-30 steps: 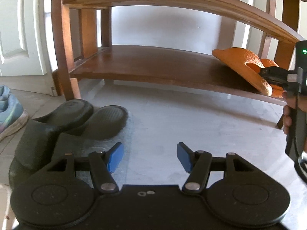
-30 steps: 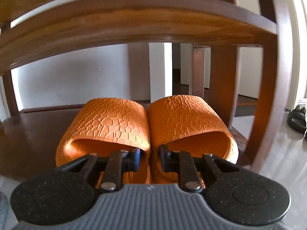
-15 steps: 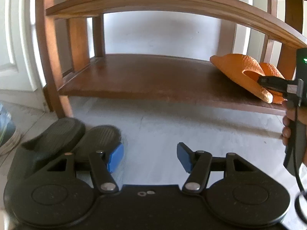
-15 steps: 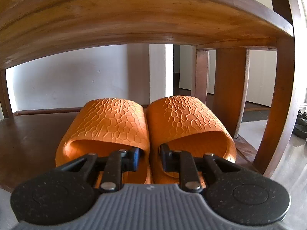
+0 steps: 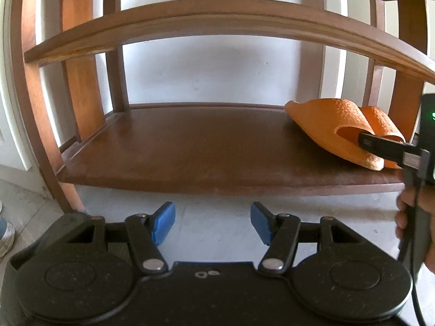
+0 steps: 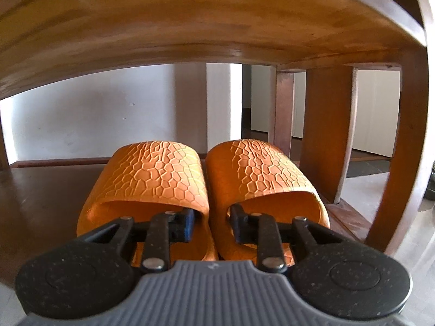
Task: Organize scattered shoes
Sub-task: 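Set the orange slides onto the rack's lower shelf with the right tool, then open the right tool and move both tools toward the black slides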
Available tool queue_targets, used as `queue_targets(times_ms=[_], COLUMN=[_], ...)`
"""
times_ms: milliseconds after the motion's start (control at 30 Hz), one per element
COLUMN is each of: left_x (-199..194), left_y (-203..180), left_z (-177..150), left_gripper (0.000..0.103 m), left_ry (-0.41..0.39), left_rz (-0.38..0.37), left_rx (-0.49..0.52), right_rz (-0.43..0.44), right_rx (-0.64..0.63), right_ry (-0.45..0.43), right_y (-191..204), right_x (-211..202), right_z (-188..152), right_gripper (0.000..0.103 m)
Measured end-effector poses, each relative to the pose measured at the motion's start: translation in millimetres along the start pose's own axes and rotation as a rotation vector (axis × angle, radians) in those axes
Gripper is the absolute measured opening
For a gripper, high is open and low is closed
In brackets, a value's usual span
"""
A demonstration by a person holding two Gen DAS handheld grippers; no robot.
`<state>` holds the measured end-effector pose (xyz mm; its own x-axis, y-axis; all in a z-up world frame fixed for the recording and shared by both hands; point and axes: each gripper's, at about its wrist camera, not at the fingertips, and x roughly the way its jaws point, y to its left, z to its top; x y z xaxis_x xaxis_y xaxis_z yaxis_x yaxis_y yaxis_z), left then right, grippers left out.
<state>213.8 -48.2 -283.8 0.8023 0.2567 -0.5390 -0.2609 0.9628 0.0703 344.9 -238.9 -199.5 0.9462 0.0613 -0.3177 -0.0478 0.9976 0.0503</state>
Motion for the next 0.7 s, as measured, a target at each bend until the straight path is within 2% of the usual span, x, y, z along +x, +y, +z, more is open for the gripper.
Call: queue_targets(times_ms=[200,233,267,500,600,700], left_x=[-10,-13,-15,-31,-35,-35], left_y=[2,3,5,28,34,39], left_z=[-8,-9,-11,-8,0,13], left_gripper=[0.061,0.061,0.061,0.061,0.061,0.061], left_ry=[0.017,0.019,0.021,0.042,0.056,0.090], left_rz=[0.014,0.018,0.022,0.051,0.043,0.032], left_rx=[0.009,0.009,0.008,0.015,0.080,0.225], right_rz=[-0.026,-0.031,-0.031,0.013,0.073,0.169], right_rx=[0.004,0.005,0.007,0.045,0.106,0.125], right_ry=[0.007,0.009,0.010,-0.047,-0.016,0.034], right_y=[6,7,6,-6,-12,-8], right_x=[18,21,20,-27,-55,-87], right_z=[5,6,5,-12,-21,-31], right_gripper=[0.037,0.041,0.051,0.064,0.065,0.064])
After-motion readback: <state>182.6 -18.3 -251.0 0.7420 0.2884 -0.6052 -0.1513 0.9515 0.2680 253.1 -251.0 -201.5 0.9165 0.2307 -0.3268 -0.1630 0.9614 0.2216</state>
